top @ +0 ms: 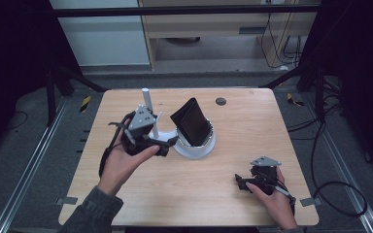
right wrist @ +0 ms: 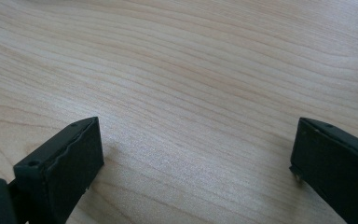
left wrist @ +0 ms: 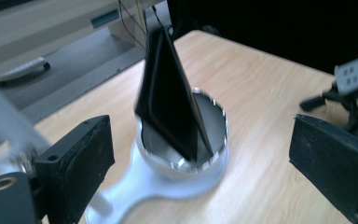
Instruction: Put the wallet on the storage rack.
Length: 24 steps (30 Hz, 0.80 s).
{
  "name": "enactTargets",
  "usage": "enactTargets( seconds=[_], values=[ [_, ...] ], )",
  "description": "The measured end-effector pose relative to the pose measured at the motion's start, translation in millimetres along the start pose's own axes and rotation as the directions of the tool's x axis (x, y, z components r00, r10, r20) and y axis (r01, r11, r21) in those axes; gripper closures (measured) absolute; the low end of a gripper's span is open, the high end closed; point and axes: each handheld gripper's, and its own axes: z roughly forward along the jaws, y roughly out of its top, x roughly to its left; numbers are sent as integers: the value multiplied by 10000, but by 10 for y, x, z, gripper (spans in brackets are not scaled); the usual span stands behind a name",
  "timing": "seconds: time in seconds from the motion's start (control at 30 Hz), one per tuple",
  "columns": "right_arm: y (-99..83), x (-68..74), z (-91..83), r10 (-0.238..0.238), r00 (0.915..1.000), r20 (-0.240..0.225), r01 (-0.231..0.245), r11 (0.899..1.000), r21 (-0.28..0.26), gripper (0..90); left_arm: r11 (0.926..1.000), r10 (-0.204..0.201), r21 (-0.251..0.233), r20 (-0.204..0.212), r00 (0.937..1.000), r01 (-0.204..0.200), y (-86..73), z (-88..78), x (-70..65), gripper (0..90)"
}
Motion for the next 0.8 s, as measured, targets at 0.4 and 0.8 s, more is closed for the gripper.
enactTargets(
  seconds=[0.4, 0.8],
  values=[
    [-1, 1, 0, 8, 10000, 9, -8, 10000, -4, 24, 9832, -126, 1810, -506, 9986, 216, -1132, 206, 90, 54],
    [-5, 2, -4, -27, 10000, 6, 27, 10000, -19, 24, 9370, -1764, 2763, -1541, 9722, 2139, -1944, 378, 499, 40]
  ],
)
